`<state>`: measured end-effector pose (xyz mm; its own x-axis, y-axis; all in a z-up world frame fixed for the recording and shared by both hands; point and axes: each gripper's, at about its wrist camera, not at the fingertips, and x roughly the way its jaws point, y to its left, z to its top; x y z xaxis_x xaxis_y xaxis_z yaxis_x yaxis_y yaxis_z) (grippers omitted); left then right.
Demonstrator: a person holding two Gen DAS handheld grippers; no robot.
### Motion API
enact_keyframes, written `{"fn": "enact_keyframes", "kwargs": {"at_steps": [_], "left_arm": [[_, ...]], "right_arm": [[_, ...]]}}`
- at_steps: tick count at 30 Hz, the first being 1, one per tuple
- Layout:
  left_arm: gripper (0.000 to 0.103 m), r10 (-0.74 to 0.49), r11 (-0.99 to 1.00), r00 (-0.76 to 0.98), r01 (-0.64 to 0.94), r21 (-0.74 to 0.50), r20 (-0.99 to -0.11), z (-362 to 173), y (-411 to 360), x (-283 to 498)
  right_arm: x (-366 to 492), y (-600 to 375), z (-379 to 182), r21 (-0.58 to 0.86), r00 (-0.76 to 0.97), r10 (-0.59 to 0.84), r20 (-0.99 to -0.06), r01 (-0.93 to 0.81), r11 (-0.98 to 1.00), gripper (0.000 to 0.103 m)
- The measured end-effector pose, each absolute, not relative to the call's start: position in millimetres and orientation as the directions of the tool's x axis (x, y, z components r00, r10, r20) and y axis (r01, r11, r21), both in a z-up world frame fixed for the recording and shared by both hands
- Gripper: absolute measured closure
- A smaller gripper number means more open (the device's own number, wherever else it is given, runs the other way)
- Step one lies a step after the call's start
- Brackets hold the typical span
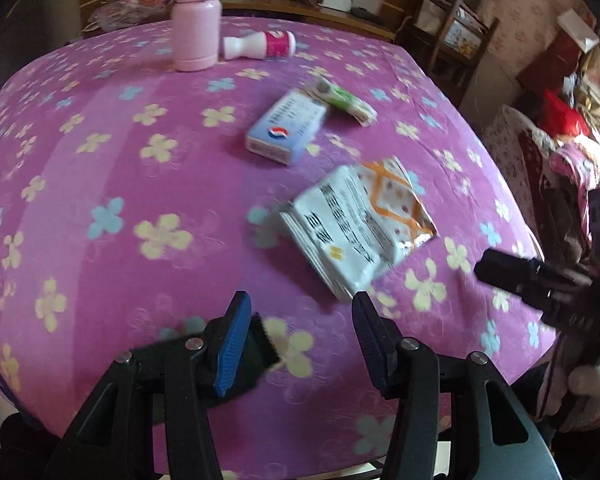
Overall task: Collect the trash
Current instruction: 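Move left tool to the dark green packet while right moves to the snack bag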
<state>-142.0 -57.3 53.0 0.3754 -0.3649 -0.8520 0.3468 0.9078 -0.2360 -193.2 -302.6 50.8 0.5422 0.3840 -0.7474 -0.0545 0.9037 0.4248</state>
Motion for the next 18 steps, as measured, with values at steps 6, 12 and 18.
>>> {"fn": "enact_keyframes", "kwargs": {"at_steps": [6,12,18], "left_arm": [[0.047,-0.398,0.905,0.405,0.322,-0.279,-0.823,76.2,-32.6,-132.1],[0.042,-0.378,0.901,0.383,0.362,-0.240,-0.843,83.3,-20.4,-135.5],[0.037,-0.355,0.889,0.334,0.409,-0.205,-0.873,75.6,-7.7,-146.8]], "right_arm": [[-179.7,-277.9,43.7,0.459,0.490,0.439,-0.753,-0.087,0.884,0.041],[-152.3,-261.3,37.7,0.475,0.472,0.456,-0.754,-0.087,0.876,0.040],[-93.7,-257.9,41.5,0.406,0.494,0.375,-0.784,-0.047,0.913,0.040]]}}
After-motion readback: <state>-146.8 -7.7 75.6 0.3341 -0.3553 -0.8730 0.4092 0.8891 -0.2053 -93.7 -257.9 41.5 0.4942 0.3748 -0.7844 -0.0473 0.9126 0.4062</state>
